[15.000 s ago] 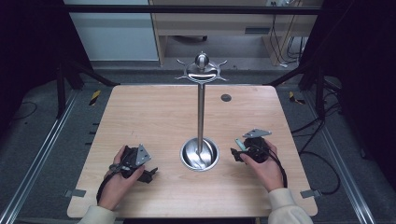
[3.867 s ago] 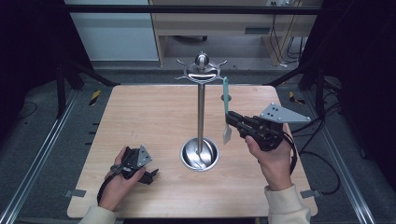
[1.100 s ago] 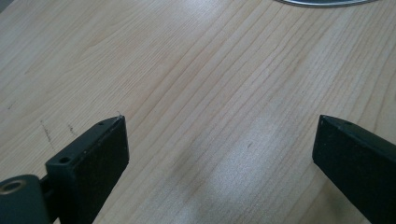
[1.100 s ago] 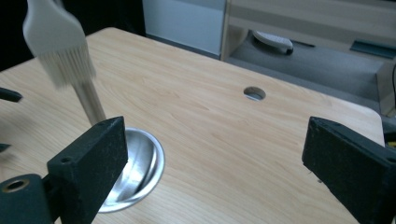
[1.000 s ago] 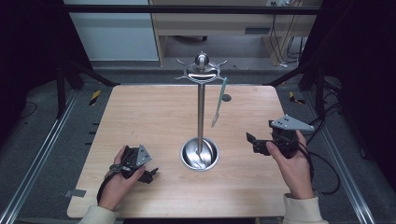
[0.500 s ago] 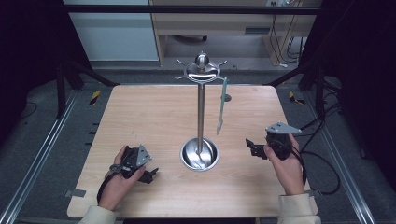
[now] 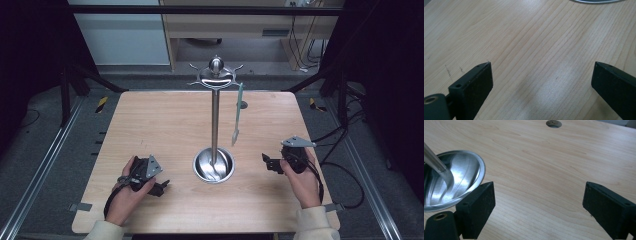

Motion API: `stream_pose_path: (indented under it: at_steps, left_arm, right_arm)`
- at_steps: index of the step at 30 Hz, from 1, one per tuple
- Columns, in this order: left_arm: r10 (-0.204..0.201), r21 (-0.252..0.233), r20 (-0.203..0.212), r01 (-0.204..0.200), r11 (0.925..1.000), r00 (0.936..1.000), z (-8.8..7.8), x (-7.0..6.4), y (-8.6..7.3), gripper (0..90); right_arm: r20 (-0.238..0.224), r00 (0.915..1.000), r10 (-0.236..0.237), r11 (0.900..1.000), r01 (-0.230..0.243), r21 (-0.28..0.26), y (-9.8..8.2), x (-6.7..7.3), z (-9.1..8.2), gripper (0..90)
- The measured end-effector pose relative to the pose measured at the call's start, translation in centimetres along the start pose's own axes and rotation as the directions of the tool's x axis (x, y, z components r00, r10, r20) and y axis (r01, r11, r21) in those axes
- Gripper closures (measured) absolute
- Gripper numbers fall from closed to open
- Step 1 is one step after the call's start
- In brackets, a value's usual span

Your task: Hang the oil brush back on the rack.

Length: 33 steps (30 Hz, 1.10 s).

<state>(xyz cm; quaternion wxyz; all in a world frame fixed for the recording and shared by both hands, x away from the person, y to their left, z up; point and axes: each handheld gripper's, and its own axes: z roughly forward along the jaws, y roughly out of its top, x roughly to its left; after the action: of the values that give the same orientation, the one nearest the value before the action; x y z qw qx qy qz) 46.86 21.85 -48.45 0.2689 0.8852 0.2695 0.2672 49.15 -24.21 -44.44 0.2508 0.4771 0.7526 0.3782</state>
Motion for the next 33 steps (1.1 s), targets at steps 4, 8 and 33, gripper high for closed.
stream_pose_path:
  at_steps: [4,8,33]
  left_arm:
    - [0.0,0.0,0.001,0.0,1.0,1.0,0.0,0.0,0.0,3.3]
    - [0.0,0.0,0.001,0.0,1.0,1.0,0.0,0.0,0.0,3.3]
    - [0.001,-0.003,-0.002,-0.001,1.0,1.0,0.0,0.0,0.0,3.3]
  right_arm:
    - [-0.002,1.0,0.001,1.0,-0.001,0.016,-0.4,0.1,0.7,11.4]
    - [-0.016,0.9997,0.018,1.0,-0.017,0.02,-0.8,0.1,1.2,11.4]
    - [-0.046,0.998,0.042,0.998,-0.04,0.049,-2.3,0.6,3.5,11.4]
